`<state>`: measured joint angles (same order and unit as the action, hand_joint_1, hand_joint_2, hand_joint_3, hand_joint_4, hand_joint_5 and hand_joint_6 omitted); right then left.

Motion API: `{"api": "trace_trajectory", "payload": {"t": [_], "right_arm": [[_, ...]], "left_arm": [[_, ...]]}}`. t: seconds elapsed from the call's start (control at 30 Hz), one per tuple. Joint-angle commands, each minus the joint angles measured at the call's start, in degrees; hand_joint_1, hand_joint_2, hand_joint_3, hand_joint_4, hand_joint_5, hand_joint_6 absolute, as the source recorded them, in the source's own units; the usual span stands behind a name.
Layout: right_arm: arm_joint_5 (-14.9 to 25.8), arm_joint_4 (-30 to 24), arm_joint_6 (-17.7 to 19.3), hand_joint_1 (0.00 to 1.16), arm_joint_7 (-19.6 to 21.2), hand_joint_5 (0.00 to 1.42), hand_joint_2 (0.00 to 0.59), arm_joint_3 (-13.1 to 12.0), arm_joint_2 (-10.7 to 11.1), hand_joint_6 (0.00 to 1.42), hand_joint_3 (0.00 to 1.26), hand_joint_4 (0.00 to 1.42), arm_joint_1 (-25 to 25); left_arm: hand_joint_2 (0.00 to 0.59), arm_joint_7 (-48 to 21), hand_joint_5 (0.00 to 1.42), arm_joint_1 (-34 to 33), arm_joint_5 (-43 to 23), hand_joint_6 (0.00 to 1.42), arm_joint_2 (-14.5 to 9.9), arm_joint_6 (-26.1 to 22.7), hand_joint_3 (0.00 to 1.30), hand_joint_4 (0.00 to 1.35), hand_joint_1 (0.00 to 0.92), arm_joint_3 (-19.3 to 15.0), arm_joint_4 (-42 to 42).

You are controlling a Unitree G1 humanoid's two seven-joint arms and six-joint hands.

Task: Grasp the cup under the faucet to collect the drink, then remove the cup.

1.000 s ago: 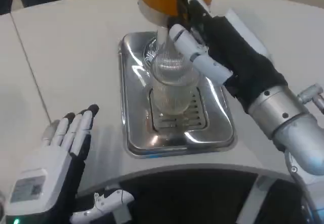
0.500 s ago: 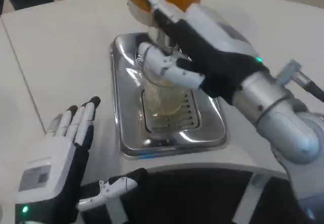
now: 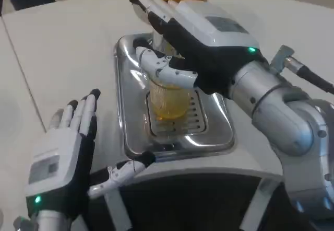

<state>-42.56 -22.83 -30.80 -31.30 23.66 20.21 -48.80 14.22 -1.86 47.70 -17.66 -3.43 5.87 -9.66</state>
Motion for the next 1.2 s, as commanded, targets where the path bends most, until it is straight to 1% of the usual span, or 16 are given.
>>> {"api": "trace_trajectory", "payload": {"t": [0.03, 0.13, 0.27, 0.47, 0.57, 0.67, 0.77, 0.9, 0.97, 1.0, 1.03, 1.07, 1.1, 1.17, 1.2], "right_arm": [[-0.42, -0.65, 0.36, 0.04, -2.27, 0.0, 0.584, 0.8, -1.03, 0.05, 0.03, 0.0, 0.76], [-0.93, -0.91, -0.08, 0.04, -2.35, 0.0, 0.586, 0.42, -1.76, 0.05, 0.03, 0.0, 1.22], [-1.7, -1.93, 0.65, 0.04, -1.59, 0.0, 0.585, -0.01, -2.31, 0.05, 0.03, 0.0, 2.52], [-2.87, -2.97, 0.07, 0.05, -2.06, 0.0, 0.586, -0.24, -2.77, 0.05, 0.03, 0.0, 3.98], [-3.62, -3.7, -0.01, 0.05, -2.29, 0.0, 0.586, -0.37, -2.77, 0.05, 0.03, 0.0, 5.04], [-4.27, -3.51, 0.69, 0.06, -3.25, 0.0, 0.586, -0.06, -2.03, 0.05, 0.04, 0.0, 5.33], [-4.56, -4.27, 0.83, 0.06, -2.96, 0.0, 0.586, -0.72, -2.19, 0.05, 0.04, 0.0, 6.3], [-6.64, -6.84, 0.42, 0.07, -0.4, 0.0, 0.586, -1.89, -3.06, 0.05, 0.04, 0.0, 8.82], [-7.23, -7.63, 0.13, 0.13, 0.84, 0.0, 0.586, -2.77, -3.79, 0.05, 0.04, 0.0, 10.28], [-7.29, -8.84, 0.34, 0.14, 3.05, 0.0, 0.586, -3.71, -4.75, 0.05, 0.03, 0.0, 12.02], [-8.0, -10.42, 0.95, 0.17, 6.55, 0.0, 0.586, -4.49, -6.01, 0.03, 0.02, 0.0, 14.47], [-8.92, -11.5, 1.12, 0.17, 8.89, 0.0, 0.586, -4.92, -6.85, 0.03, 0.02, 0.0, 16.23], [-9.7, -12.12, 1.41, 0.18, 10.46, 0.0, 0.586, -5.2, -7.52, 0.03, 0.02, 0.0, 17.47], [-11.17, -12.93, 1.24, 0.23, 13.59, 0.0, 0.586, -5.86, -9.23, 0.03, 0.02, 0.0, 20.14], [-11.51, -13.38, 1.3, 0.25, 15.7, 0.0, 0.586, -6.3, -10.41, 0.02, 0.01, 0.0, 21.52]], "left_arm": [[0.049, 1.21, 0.0, -1.6, 0.79, 0.0, 1.04, -1.13, 0.0, 0.0, 0.061, 1.13, 1.86], [0.053, 1.65, 0.0, -2.63, 0.88, 0.0, 1.25, -1.53, 0.0, 0.0, 0.083, 1.5, 2.55], [0.055, 2.04, 0.0, -4.82, 0.43, 0.0, 1.57, -1.84, 0.0, 0.0, 0.13, 2.11, 4.44], [0.055, 2.64, 0.0, -7.87, -0.2, 0.0, 2.34, -1.59, 0.0, 0.0, 0.141, 3.09, 6.95], [0.054, 2.9, 0.0, -8.96, -0.17, 0.0, 2.75, -1.55, 0.0, 0.0, 0.145, 3.51, 7.78], [0.054, 3.01, 0.0, -10.13, -0.44, 0.01, 3.22, -1.37, 0.0, 0.0, 0.148, 3.93, 8.52], [0.054, 3.05, 0.0, -10.87, -0.64, 0.01, 3.49, -1.04, 0.0, 0.0, 0.149, 4.45, 8.65], [0.054, 3.04, 0.0, -10.93, -0.72, 0.01, 3.7, -1.05, 0.0, 0.0, 0.151, 5.02, 8.03], [0.054, 2.9, 0.0, -10.61, -0.69, 0.01, 3.8, -1.07, 0.0, 0.0, 0.151, 5.39, 7.52], [0.054, 2.85, 0.0, -10.5, -0.71, 0.01, 3.82, -1.08, 0.0, 0.0, 0.151, 5.5, 7.37], [0.054, 2.78, 0.0, -10.38, -0.71, 0.01, 3.83, -1.09, 0.0, 0.0, 0.151, 5.6, 7.22], [0.054, 2.74, 0.0, -10.19, -0.7, 0.01, 3.8, -1.04, 0.0, 0.0, 0.151, 5.68, 7.02], [0.054, 2.68, 0.0, -10.04, -0.73, 0.01, 3.76, -0.99, 0.0, 0.0, 0.151, 5.76, 6.85], [0.054, 2.59, 0.0, -9.85, -0.83, 0.01, 3.68, -0.88, 0.0, 0.0, 0.151, 5.87, 6.6], [0.054, 2.58, 0.0, -9.82, -0.87, 0.01, 3.64, -0.87, 0.0, 0.0, 0.151, 5.92, 6.53]]}}
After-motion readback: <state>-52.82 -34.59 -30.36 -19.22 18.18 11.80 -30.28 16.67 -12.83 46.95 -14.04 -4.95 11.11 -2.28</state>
